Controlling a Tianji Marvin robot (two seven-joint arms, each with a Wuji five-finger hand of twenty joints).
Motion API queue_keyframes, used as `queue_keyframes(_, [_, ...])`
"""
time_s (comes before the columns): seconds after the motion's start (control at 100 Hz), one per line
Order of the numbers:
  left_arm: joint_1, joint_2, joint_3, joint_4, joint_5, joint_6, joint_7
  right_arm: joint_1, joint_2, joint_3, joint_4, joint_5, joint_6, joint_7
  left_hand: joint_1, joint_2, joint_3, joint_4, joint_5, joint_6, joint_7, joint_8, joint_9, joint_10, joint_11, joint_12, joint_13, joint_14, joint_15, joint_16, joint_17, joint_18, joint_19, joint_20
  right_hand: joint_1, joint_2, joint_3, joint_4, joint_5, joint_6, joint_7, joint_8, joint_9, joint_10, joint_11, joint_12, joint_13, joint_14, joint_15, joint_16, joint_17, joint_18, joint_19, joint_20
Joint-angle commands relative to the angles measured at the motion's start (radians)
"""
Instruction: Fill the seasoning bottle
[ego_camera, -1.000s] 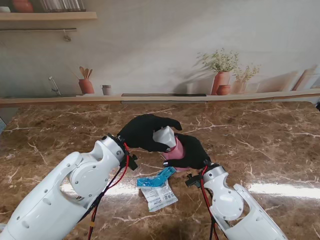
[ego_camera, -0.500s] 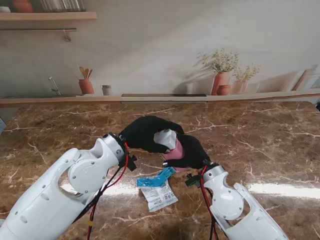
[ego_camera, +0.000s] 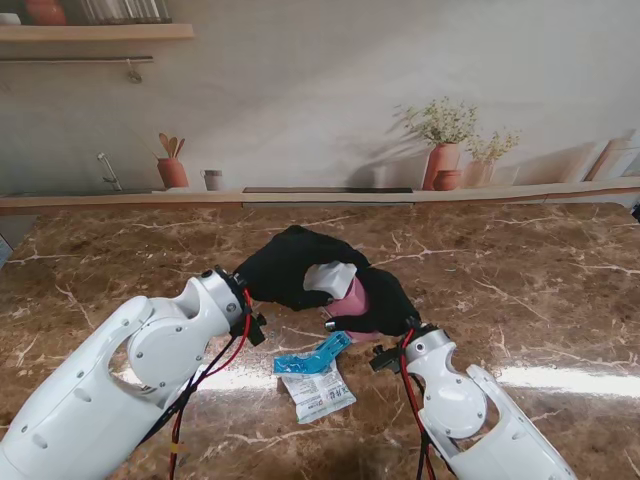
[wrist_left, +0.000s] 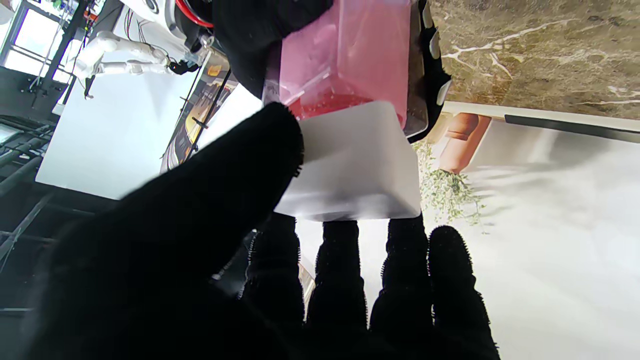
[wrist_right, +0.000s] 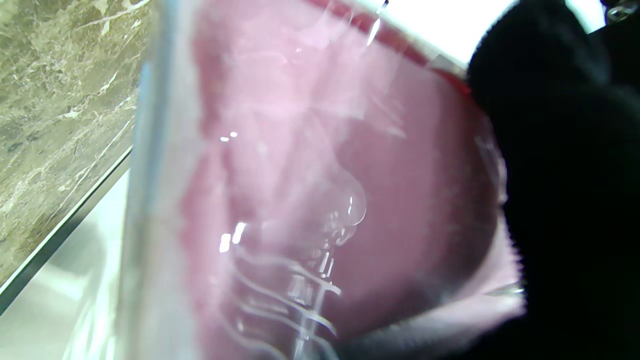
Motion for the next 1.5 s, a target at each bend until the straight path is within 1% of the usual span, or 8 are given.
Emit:
queue_keyframes(0.0, [0.003,0.009,-0.004,-0.005,-0.01,-0.002,-0.02,0.0,-0.005,-0.002,-0.011,0.004,0.003,0.01,-0.03,0.017,0.029,0.044,-0.057,-0.014,0.333,-0.024,-0.047,-0.042,-0.019,-0.02,-0.069,-0.041,-0.025,-0.019,-0.028,-0.047,-0.065,-0.025,0.257,0.375,0.261,0.055,0.176,-0.329,0.205,0.101,0.079,-0.156,0.088,0.035,0.114,-0.105,0.168,0.051,-0.002,-0.009,0.039,0.006])
queue_keyframes(0.44, [0.019,0.011,-0.026,-0.018,-0.033,-0.001,-0.035,0.002,-0.006,-0.005,-0.011,0.006,0.005,0.009,-0.215,0.005,-0.143,0.027,-0.105,0.03,0.155,-0.123,-0.144,-0.034,-0.067,-0.066,-0.158,-0.029,-0.109,-0.094,-0.049,0.004,-0.31,0.015,0.257,0.375,0.262,0.056,0.176,-0.329,0.206,0.102,0.08,-0.156,0.089,0.036,0.114,-0.105,0.169,0.051,-0.002,-0.009,0.039,0.006])
queue_keyframes(0.59, [0.027,0.006,-0.04,-0.026,-0.031,0.021,-0.014,-0.001,-0.008,-0.003,-0.013,0.023,0.004,0.008,-0.254,0.038,-0.215,0.029,-0.138,0.101,0.071,-0.169,-0.169,-0.012,-0.07,-0.058,-0.148,-0.016,-0.115,-0.092,-0.05,0.024,-0.329,0.067,0.257,0.375,0.262,0.055,0.177,-0.329,0.206,0.102,0.08,-0.156,0.089,0.036,0.115,-0.106,0.169,0.051,-0.001,-0.009,0.039,0.006])
queue_keyframes(0.69, [0.027,0.005,-0.049,-0.034,-0.048,0.052,-0.02,-0.005,-0.012,-0.001,-0.017,0.064,0.004,0.013,-0.271,0.075,-0.278,0.033,-0.122,0.183,0.044,-0.185,-0.178,0.004,-0.076,-0.054,-0.143,0.002,-0.119,-0.09,-0.051,0.054,-0.321,0.085,0.257,0.375,0.261,0.055,0.176,-0.328,0.206,0.102,0.08,-0.155,0.089,0.036,0.115,-0.104,0.17,0.052,-0.001,-0.01,0.041,0.007])
queue_keyframes(0.83, [0.008,0.007,-0.056,-0.041,-0.087,0.084,-0.056,-0.007,-0.019,0.002,-0.018,0.112,0.004,0.009,-0.278,0.101,-0.349,0.042,-0.087,0.226,0.039,-0.186,-0.159,0.035,-0.081,-0.046,-0.097,0.016,-0.108,-0.08,-0.048,0.088,-0.272,0.112,0.258,0.376,0.261,0.056,0.176,-0.328,0.206,0.102,0.079,-0.155,0.089,0.036,0.115,-0.104,0.171,0.052,-0.002,-0.01,0.043,0.008])
queue_keyframes(1.1, [-0.097,0.024,-0.033,-0.037,-0.14,0.154,-0.182,-0.003,-0.023,-0.006,-0.016,0.186,-0.017,0.027,-0.255,0.116,-0.346,0.051,-0.055,0.278,0.003,-0.204,-0.143,0.097,-0.071,-0.01,-0.038,0.021,-0.075,-0.037,-0.053,0.102,-0.255,0.109,0.259,0.374,0.262,0.056,0.178,-0.328,0.206,0.102,0.081,-0.155,0.089,0.035,0.115,-0.102,0.171,0.051,-0.002,-0.01,0.044,0.009])
queue_keyframes(1.37, [-0.217,0.043,0.016,-0.013,-0.173,0.216,-0.311,0.003,-0.025,-0.015,-0.011,0.211,-0.034,0.033,-0.189,0.141,-0.325,0.056,-0.05,0.223,0.025,-0.183,-0.066,0.076,-0.014,0.094,0.014,0.024,-0.027,0.049,-0.058,0.117,-0.258,0.11,0.26,0.373,0.264,0.056,0.18,-0.326,0.206,0.101,0.082,-0.152,0.089,0.035,0.115,-0.102,0.172,0.052,-0.003,-0.008,0.043,0.009])
queue_keyframes(1.49, [-0.245,0.044,0.041,-0.003,-0.156,0.216,-0.319,0.004,-0.025,-0.014,-0.011,0.21,-0.035,0.033,-0.182,0.116,-0.257,0.048,-0.013,0.172,0.158,-0.076,0.015,0.049,0.042,0.208,0.066,0.033,0.011,0.125,-0.051,0.127,-0.216,0.119,0.26,0.372,0.264,0.056,0.18,-0.325,0.206,0.101,0.082,-0.152,0.089,0.035,0.115,-0.102,0.173,0.052,-0.003,-0.008,0.043,0.009])
